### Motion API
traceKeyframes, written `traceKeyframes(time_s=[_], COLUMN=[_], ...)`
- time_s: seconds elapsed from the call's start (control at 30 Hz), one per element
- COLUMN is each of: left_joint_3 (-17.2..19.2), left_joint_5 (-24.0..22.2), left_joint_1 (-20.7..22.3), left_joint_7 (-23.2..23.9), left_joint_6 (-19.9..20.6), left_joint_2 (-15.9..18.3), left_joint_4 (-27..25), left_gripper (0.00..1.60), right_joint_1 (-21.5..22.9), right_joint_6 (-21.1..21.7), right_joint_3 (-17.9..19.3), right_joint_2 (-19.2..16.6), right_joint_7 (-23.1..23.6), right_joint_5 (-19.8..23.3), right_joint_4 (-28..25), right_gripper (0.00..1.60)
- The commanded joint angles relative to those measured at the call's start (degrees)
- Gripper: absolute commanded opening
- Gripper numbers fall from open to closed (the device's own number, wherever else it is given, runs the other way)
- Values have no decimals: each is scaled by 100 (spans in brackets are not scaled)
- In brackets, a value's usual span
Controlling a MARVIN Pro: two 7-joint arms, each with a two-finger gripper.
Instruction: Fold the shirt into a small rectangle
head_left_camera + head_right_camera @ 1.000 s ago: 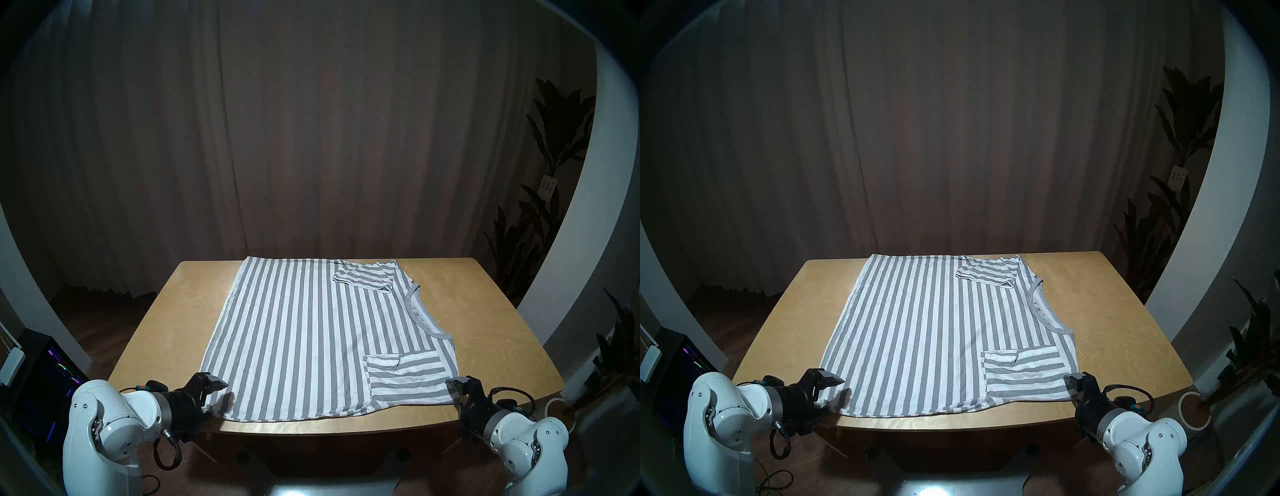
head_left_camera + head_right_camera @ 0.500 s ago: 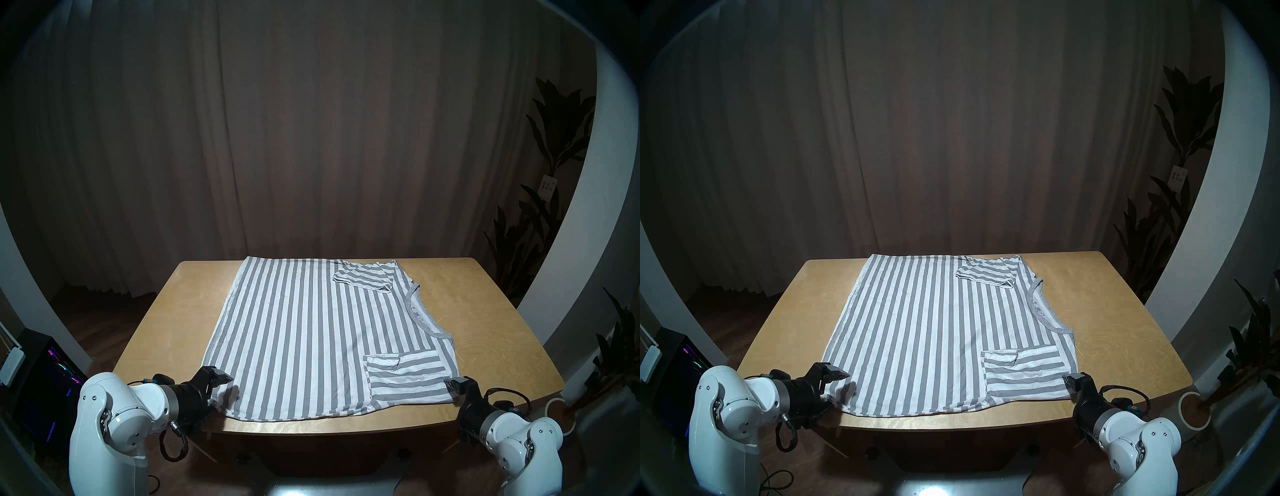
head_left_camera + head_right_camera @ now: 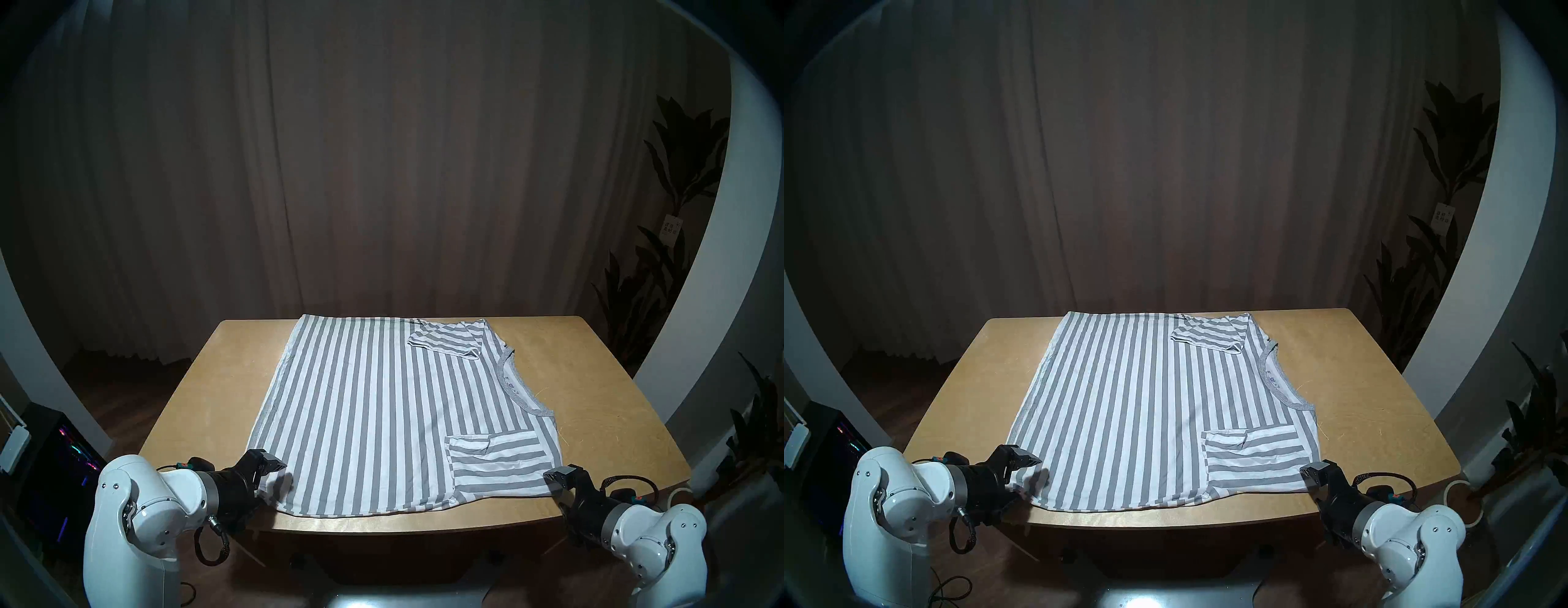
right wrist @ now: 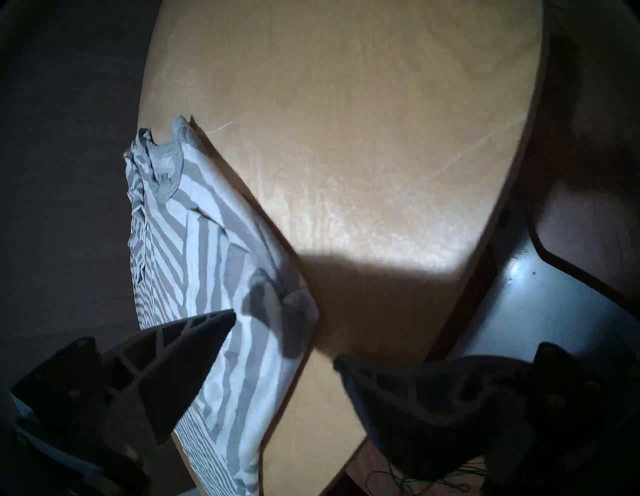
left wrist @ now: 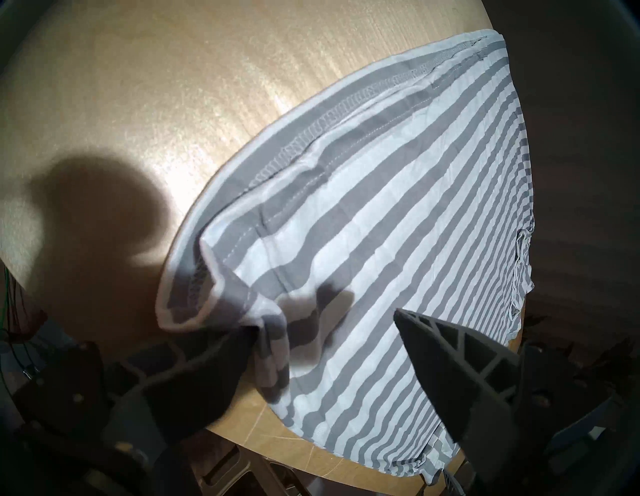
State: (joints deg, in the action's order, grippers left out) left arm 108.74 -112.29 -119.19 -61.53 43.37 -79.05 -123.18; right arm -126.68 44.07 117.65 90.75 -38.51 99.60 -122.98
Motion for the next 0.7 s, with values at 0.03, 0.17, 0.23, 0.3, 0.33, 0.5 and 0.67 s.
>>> traceKeyframes(time_s=[0.03, 0.17, 0.23, 0.3, 0.33, 0.5, 0.67], left_joint_3=[-62, -57, -55, -50, -49, -55, -92], left_joint_5=[-14, -20, -34, -50, -57, -99, -137], left_joint_1=[-73, -84, -90, -95, -96, -54, 14], left_joint_7=[-100, -97, -106, -92, -89, -75, -98], left_joint_6=[59, 69, 77, 90, 93, 103, 118], left_joint_2=[61, 92, 112, 127, 135, 177, 264], left_joint_4=[175, 174, 174, 180, 184, 260, 358], left_gripper=[160, 160, 160, 160, 160, 160, 160], right_joint_1=[169, 140, 129, 151, 167, 191, 150], right_joint_6=[388, 428, 419, 405, 370, 221, 161], right_joint_3=[267, 280, 300, 326, 335, 307, 176], right_joint_2=[-276, -351, -393, -426, -425, -360, -163], right_joint_7=[-258, -717, -907, -1040, -1122, -1360, -1322], right_joint_5=[870, 1307, 1510, 1705, 1793, 1948, 1604], right_joint_4=[-413, -604, -667, -722, -744, -686, -508], right_gripper=[160, 160, 160, 160, 160, 160, 160])
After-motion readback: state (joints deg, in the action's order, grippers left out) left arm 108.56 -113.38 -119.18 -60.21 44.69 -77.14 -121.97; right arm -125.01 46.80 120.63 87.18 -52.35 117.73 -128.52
